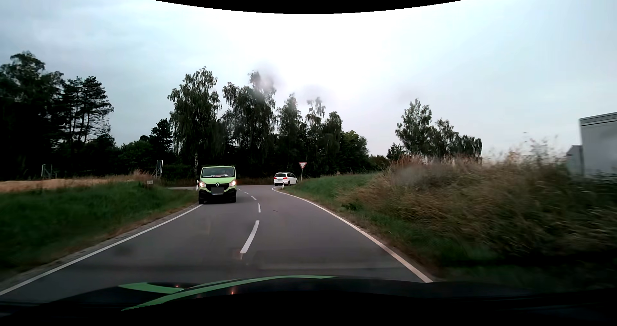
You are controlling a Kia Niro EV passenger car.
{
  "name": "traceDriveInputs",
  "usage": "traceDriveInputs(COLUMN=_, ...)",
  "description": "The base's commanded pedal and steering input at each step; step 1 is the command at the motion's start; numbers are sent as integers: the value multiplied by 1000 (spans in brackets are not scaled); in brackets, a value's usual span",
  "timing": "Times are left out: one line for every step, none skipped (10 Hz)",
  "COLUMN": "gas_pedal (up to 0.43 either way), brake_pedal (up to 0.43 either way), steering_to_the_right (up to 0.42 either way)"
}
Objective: Follow the waypoints while adhering to traffic rules and regulations
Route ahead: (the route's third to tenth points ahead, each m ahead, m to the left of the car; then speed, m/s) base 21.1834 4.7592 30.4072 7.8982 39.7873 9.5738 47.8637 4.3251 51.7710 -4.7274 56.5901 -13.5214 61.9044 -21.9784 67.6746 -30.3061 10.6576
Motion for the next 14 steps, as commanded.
traceDriveInputs(gas_pedal=0, brake_pedal=146, steering_to_the_right=-36)
traceDriveInputs(gas_pedal=0, brake_pedal=146, steering_to_the_right=-39)
traceDriveInputs(gas_pedal=0, brake_pedal=146, steering_to_the_right=-42)
traceDriveInputs(gas_pedal=0, brake_pedal=152, steering_to_the_right=-47)
traceDriveInputs(gas_pedal=0, brake_pedal=159, steering_to_the_right=-51)
traceDriveInputs(gas_pedal=0, brake_pedal=159, steering_to_the_right=-55)
traceDriveInputs(gas_pedal=0, brake_pedal=165, steering_to_the_right=-58)
traceDriveInputs(gas_pedal=0, brake_pedal=165, steering_to_the_right=-60)
traceDriveInputs(gas_pedal=0, brake_pedal=165, steering_to_the_right=-61)
traceDriveInputs(gas_pedal=0, brake_pedal=165, steering_to_the_right=-62)
traceDriveInputs(gas_pedal=0, brake_pedal=177, steering_to_the_right=-63)
traceDriveInputs(gas_pedal=0, brake_pedal=177, steering_to_the_right=-63)
traceDriveInputs(gas_pedal=0, brake_pedal=183, steering_to_the_right=-63)
traceDriveInputs(gas_pedal=0, brake_pedal=183, steering_to_the_right=-63)
